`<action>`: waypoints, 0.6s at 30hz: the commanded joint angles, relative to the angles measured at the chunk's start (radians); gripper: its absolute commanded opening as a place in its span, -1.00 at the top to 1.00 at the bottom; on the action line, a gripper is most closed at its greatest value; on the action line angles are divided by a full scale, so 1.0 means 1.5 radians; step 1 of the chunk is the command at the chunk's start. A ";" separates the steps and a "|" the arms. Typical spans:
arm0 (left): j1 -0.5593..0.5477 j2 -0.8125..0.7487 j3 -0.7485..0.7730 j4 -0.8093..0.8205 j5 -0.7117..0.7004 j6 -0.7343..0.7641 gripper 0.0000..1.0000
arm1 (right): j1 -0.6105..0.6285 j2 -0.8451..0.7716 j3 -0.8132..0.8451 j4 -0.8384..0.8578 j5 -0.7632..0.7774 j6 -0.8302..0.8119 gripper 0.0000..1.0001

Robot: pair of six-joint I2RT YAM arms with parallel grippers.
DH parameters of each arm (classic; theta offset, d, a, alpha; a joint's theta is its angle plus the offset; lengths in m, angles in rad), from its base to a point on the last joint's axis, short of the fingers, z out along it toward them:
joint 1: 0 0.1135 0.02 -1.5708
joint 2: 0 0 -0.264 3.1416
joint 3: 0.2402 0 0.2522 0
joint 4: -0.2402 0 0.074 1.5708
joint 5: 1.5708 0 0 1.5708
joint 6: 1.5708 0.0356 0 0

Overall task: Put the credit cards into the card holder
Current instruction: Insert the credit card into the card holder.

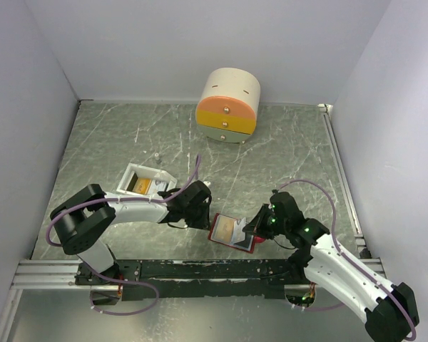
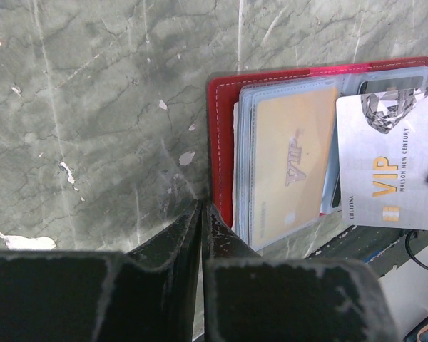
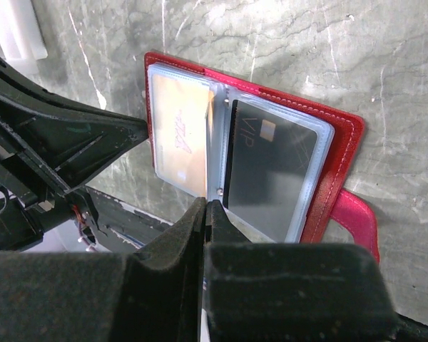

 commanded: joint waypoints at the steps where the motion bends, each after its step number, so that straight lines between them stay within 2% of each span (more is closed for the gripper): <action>1: -0.008 0.003 -0.008 -0.010 -0.009 -0.003 0.69 | -0.002 -0.011 0.014 -0.010 0.010 0.005 1.00; 18: -0.018 0.008 -0.008 -0.006 -0.009 -0.009 0.69 | -0.002 0.012 -0.019 0.018 -0.001 0.007 1.00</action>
